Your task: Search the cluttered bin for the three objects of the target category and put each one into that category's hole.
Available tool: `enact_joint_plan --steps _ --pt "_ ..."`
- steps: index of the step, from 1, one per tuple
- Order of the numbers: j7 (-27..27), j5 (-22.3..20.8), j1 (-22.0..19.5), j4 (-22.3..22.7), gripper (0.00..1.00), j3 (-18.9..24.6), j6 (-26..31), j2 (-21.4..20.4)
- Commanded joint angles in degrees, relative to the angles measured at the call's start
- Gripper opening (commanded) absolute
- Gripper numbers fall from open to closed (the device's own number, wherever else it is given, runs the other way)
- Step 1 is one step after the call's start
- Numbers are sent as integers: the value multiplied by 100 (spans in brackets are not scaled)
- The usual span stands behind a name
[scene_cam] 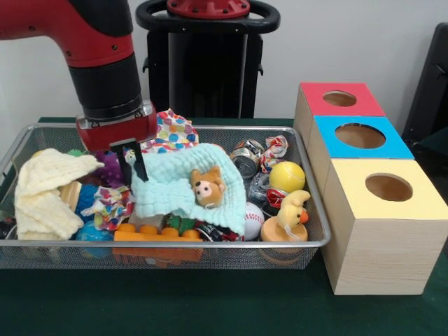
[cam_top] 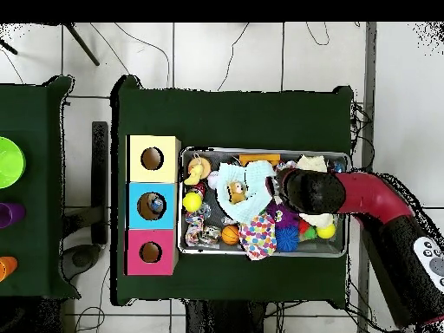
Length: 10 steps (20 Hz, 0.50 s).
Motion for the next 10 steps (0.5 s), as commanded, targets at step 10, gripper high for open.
enact_joint_plan --steps 10 --pt "-2316 -335 -264 -321 0 346 820 -135"
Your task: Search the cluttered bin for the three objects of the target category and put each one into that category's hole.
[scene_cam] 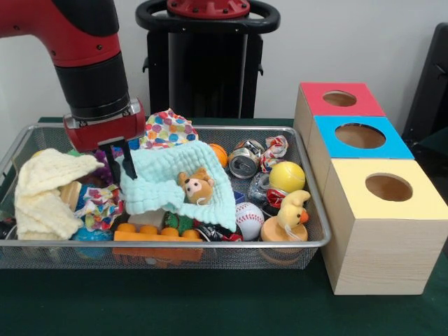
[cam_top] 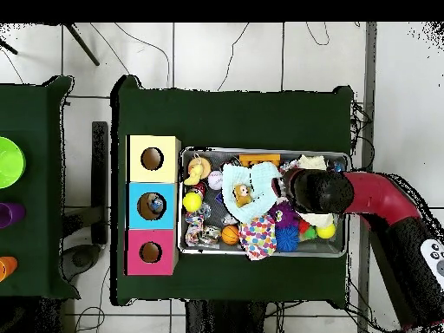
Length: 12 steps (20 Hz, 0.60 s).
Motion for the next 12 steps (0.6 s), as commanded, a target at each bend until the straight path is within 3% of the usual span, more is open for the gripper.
enact_joint_plan --steps 1,12 --pt "-1984 -343 -177 -212 0 326 589 -135" --pt "-1855 -387 -201 -74 0 316 430 -113"
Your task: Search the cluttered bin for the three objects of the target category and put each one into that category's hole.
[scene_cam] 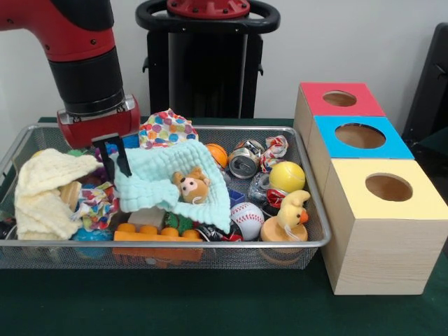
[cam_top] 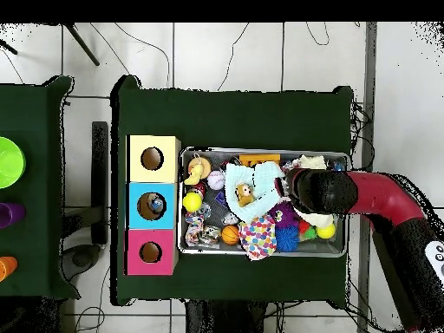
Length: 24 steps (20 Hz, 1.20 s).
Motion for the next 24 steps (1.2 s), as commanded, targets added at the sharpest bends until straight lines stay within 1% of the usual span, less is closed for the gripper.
enact_joint_plan --steps 1,5,6,17,24 --pt "-1815 -388 -152 -65 0 288 390 -46" --pt "-1774 -393 -161 -18 0 292 350 -59" --pt "-1762 -394 -157 -14 100 292 353 -60" --pt "-1744 -398 -135 2 100 293 350 -78" --pt "-1636 -415 -102 70 100 273 279 -137"
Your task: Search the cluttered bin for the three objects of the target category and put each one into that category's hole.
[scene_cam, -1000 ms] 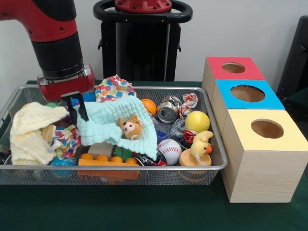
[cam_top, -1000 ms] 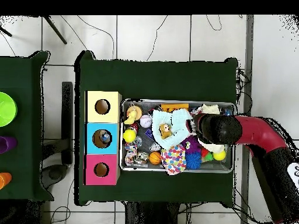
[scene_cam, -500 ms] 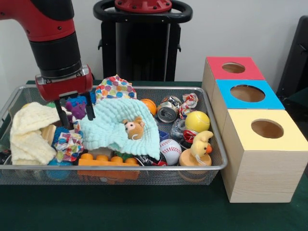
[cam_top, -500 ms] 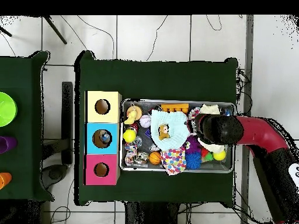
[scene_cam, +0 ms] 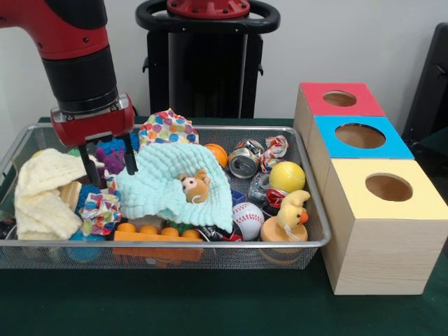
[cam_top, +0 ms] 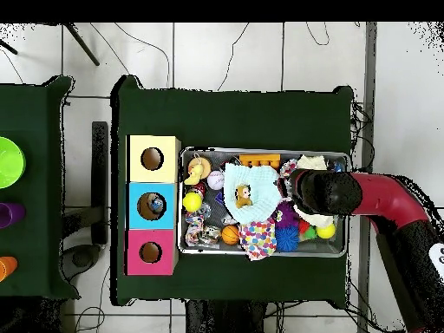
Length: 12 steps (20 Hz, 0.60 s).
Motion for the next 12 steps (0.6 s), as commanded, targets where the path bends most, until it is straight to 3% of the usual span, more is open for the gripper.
enact_joint_plan --steps 1,12 --pt "-1607 -414 -31 86 100 265 272 -127" --pt "-693 -263 327 676 100 122 53 -551"
